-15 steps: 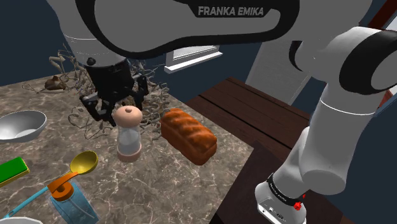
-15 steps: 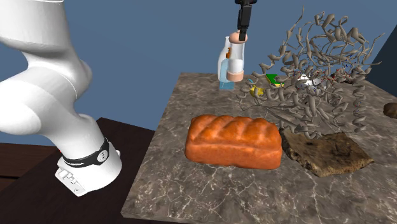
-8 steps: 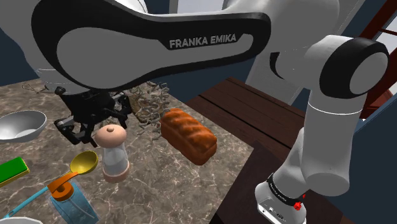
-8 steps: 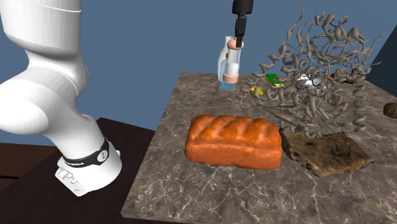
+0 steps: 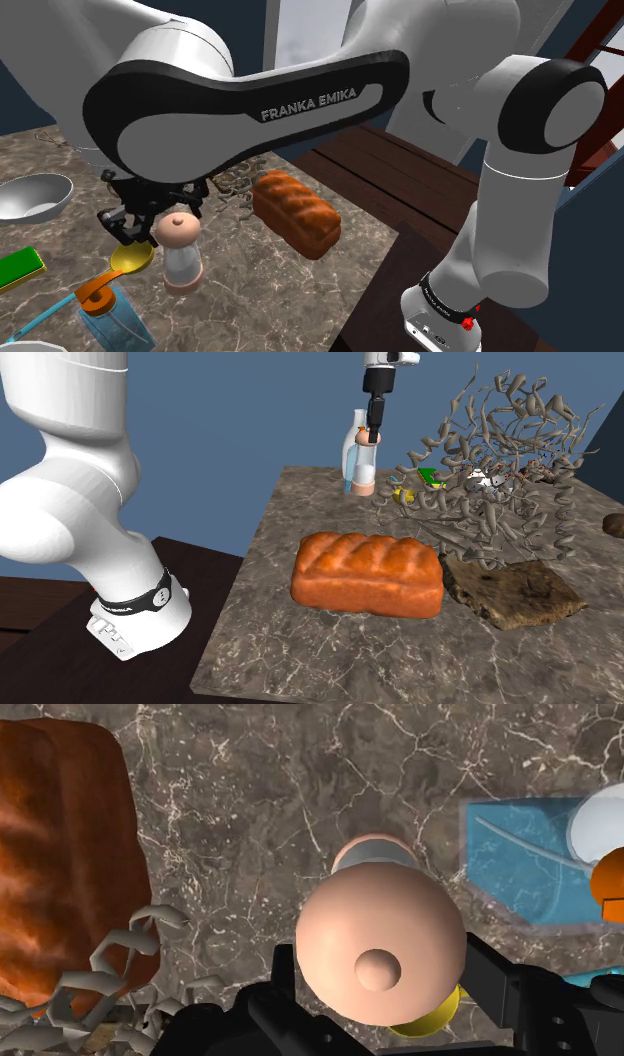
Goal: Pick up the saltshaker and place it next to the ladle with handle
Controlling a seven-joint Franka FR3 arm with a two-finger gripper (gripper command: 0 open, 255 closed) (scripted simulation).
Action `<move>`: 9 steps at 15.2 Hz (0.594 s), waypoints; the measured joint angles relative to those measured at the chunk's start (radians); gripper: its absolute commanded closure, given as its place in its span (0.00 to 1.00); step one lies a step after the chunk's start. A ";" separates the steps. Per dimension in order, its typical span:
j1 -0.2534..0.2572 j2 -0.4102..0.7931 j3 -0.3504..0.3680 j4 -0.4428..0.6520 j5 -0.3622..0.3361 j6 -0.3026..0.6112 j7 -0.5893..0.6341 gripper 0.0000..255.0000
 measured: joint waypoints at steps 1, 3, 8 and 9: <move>0.000 0.002 0.000 -0.012 -0.001 0.012 0.004 1.00; -0.001 0.010 -0.003 -0.030 -0.007 0.037 0.009 1.00; -0.003 0.024 -0.008 -0.076 -0.018 0.093 0.022 1.00; -0.004 0.025 -0.009 -0.089 -0.020 0.107 0.026 1.00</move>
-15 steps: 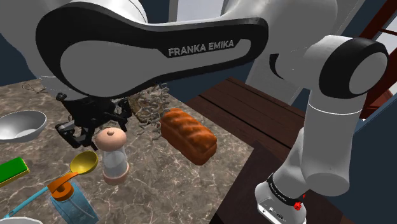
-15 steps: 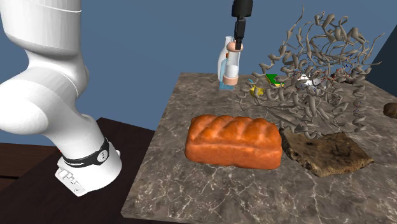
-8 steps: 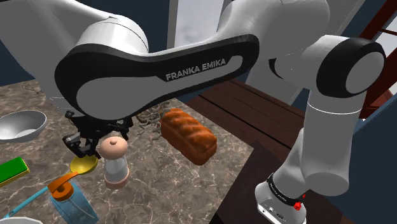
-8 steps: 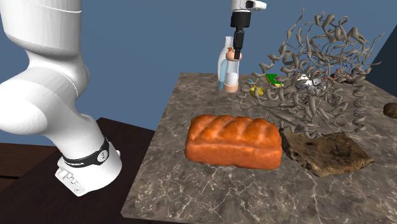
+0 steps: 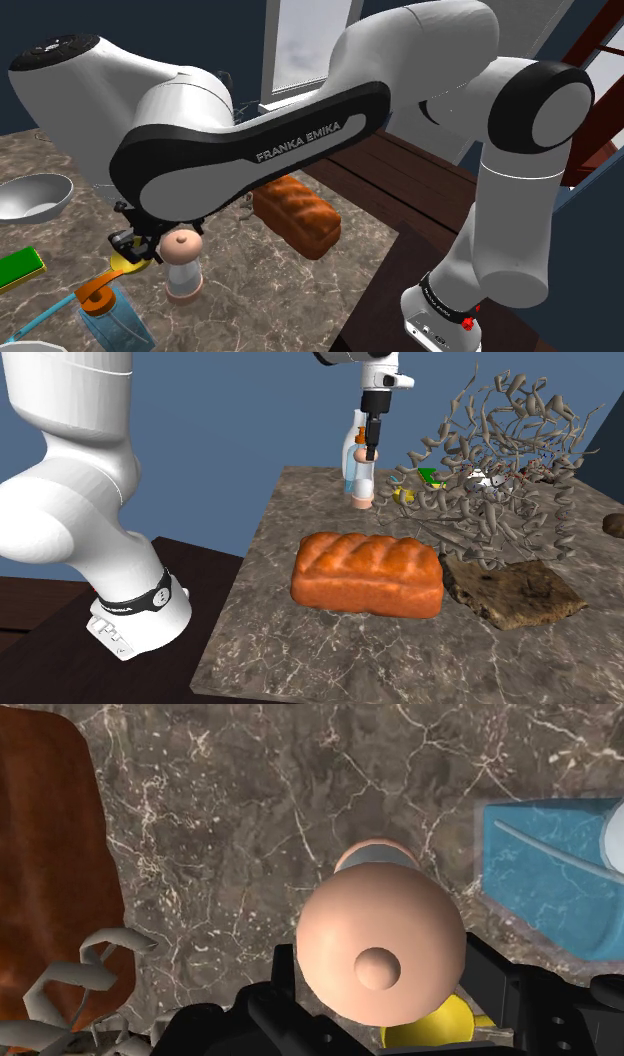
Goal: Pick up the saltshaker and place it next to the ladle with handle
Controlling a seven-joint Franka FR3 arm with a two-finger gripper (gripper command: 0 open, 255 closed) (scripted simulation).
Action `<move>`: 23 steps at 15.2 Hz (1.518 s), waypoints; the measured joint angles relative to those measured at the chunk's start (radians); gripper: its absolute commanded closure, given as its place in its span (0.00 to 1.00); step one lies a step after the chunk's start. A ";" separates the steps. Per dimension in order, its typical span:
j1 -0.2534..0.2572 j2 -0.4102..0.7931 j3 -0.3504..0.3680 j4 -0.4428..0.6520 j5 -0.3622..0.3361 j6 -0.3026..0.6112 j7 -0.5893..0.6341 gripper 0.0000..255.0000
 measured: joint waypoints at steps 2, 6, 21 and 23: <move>0.000 0.006 -0.002 -0.007 -0.004 0.011 0.003 1.00; 0.000 0.006 -0.002 -0.012 -0.004 0.016 0.004 1.00; 0.023 0.001 0.007 0.104 0.007 -0.100 -0.008 0.00; 0.024 0.002 0.007 0.110 0.007 -0.105 -0.009 0.00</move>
